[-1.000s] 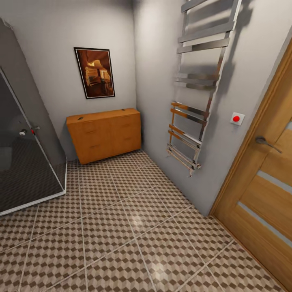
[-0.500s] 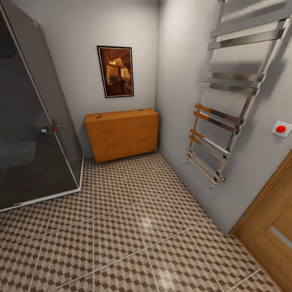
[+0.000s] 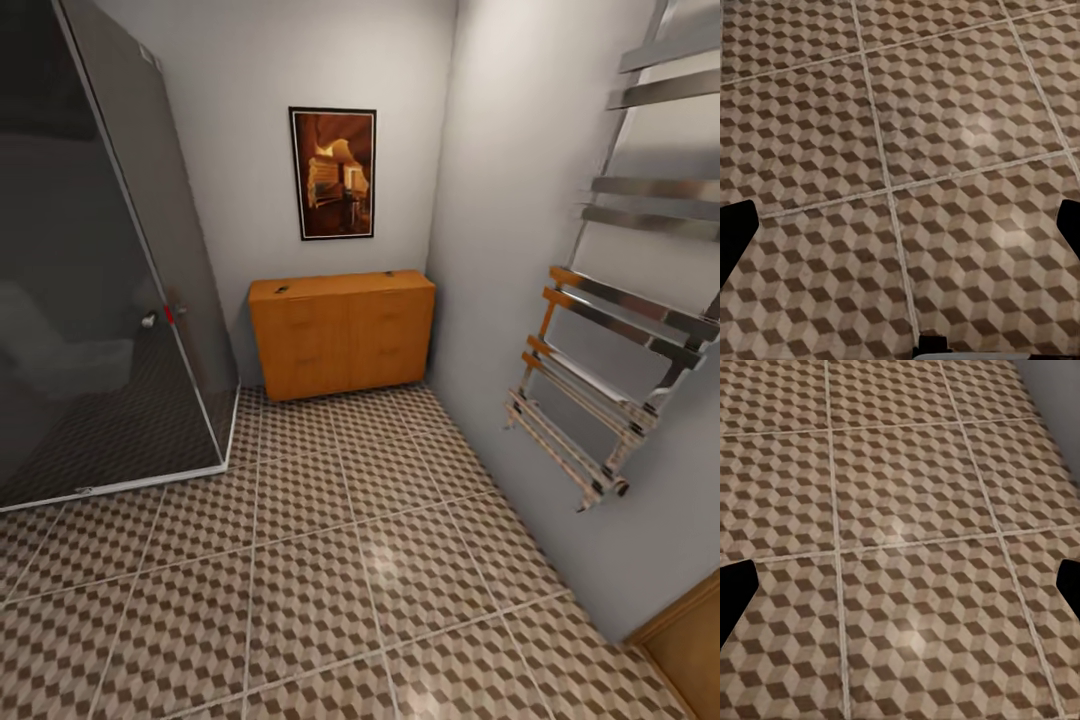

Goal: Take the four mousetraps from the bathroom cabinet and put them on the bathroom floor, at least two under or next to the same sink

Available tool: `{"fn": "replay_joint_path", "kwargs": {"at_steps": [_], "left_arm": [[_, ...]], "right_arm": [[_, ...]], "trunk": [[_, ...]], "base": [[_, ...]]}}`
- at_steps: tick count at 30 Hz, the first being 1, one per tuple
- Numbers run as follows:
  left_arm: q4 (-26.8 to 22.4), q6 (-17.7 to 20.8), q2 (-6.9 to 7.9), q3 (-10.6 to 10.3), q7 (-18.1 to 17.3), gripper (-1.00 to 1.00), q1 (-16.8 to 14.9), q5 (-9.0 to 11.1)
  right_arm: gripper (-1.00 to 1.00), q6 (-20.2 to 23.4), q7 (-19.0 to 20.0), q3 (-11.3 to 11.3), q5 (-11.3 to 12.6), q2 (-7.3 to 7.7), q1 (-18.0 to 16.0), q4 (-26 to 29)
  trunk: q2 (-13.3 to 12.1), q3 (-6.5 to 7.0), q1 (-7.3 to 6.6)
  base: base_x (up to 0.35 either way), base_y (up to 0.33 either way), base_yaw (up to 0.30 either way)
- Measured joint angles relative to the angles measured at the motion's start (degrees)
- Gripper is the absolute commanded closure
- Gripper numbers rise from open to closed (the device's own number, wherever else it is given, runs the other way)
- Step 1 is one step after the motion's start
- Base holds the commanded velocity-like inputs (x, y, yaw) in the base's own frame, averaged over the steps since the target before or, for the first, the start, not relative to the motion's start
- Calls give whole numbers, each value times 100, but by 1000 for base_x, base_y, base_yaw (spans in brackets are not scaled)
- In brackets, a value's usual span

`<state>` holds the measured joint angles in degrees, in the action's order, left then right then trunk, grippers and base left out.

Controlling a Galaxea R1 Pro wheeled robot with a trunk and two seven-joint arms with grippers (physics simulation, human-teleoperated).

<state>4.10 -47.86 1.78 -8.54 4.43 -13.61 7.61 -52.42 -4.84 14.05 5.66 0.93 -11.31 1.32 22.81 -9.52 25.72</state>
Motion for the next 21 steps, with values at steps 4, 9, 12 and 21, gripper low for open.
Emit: {"fn": "replay_joint_path", "kwargs": {"at_steps": [4,9,12,21], "left_arm": [[1,1,0,0,0,-100,-1,0],[1,5,0,0,0,-100,-1,0],[1,7,0,0,0,-100,-1,0],[0,30,0,0,0,-100,0,0]], "right_arm": [[-100,0,1,1,0,3,1,1],[-100,0,1,1,2,1,1,1],[-100,0,1,2,2,0,1,1],[-100,0,1,1,3,-5,0,0]], "trunk": [[0,-4,0],[0,-6,0],[0,-6,0],[0,-6,0]], "base": [[327,0,46],[327,0,12],[327,0,4],[327,-13,37]]}}
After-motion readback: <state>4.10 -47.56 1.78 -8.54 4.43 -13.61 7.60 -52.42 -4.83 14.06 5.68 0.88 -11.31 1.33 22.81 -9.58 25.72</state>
